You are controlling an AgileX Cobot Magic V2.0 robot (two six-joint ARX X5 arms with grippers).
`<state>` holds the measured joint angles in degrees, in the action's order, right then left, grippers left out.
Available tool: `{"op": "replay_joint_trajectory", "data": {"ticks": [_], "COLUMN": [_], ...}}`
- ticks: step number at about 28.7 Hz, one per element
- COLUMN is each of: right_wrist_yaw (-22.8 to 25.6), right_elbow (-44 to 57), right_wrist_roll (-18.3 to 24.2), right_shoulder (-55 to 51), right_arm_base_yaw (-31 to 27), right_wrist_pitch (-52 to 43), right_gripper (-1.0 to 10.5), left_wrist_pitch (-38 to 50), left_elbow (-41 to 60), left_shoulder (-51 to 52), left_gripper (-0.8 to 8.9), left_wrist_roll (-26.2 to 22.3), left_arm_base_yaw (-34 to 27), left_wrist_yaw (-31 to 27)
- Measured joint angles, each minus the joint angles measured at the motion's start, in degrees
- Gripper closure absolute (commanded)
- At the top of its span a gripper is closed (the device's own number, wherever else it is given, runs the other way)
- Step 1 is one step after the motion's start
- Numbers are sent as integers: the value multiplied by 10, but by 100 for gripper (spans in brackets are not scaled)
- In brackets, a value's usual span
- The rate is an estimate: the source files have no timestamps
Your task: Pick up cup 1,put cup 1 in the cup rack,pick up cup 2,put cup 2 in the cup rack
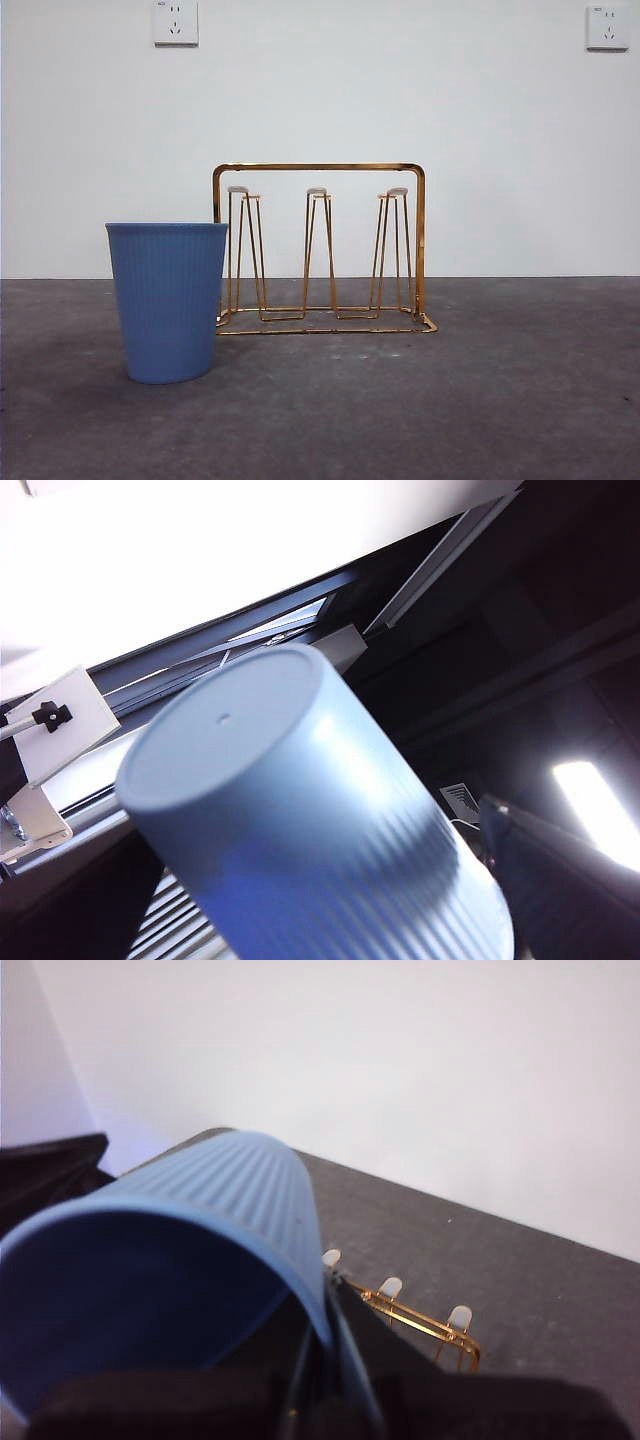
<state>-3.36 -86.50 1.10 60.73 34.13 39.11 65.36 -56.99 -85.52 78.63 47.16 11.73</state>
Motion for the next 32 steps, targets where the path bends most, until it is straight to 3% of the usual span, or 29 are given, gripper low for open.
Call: {"op": "replay_joint_trajectory", "data": {"ticks": [2, 8, 16, 21, 27, 30, 32], "right_wrist_yaw": [2, 3, 0, 0, 0, 1, 2], "right_elbow": [0, 0, 0, 0, 0, 0, 0], "right_wrist_roll": [0, 1, 5, 10, 17, 19, 19], "right_shoulder": [0, -1, -3, -3, -4, -4, -4], "right_arm_base_yaw": [0, 0, 0, 0, 0, 0, 0], "right_wrist_pitch": [3, 22, 29, 47, 64, 76, 83], "right_gripper": [958, 957, 957, 957, 944, 894, 816], "left_wrist_pitch": [0, -1, -5, -12, -23, -28, -28], "left_elbow": [0, 0, 0, 0, 0, 0, 0], "left_shoulder": [0, 0, -1, -1, -1, -1, -1], "left_gripper": [161, 398, 419, 610, 676, 818, 821], "left_wrist_roll": [0, 0, -4, 4, 9, 6, -5], "left_arm_base_yaw": [0, 0, 0, -1, -2, -2, -2], "left_wrist_yaw": [0, 0, 2, 9, 19, 25, 29]}}
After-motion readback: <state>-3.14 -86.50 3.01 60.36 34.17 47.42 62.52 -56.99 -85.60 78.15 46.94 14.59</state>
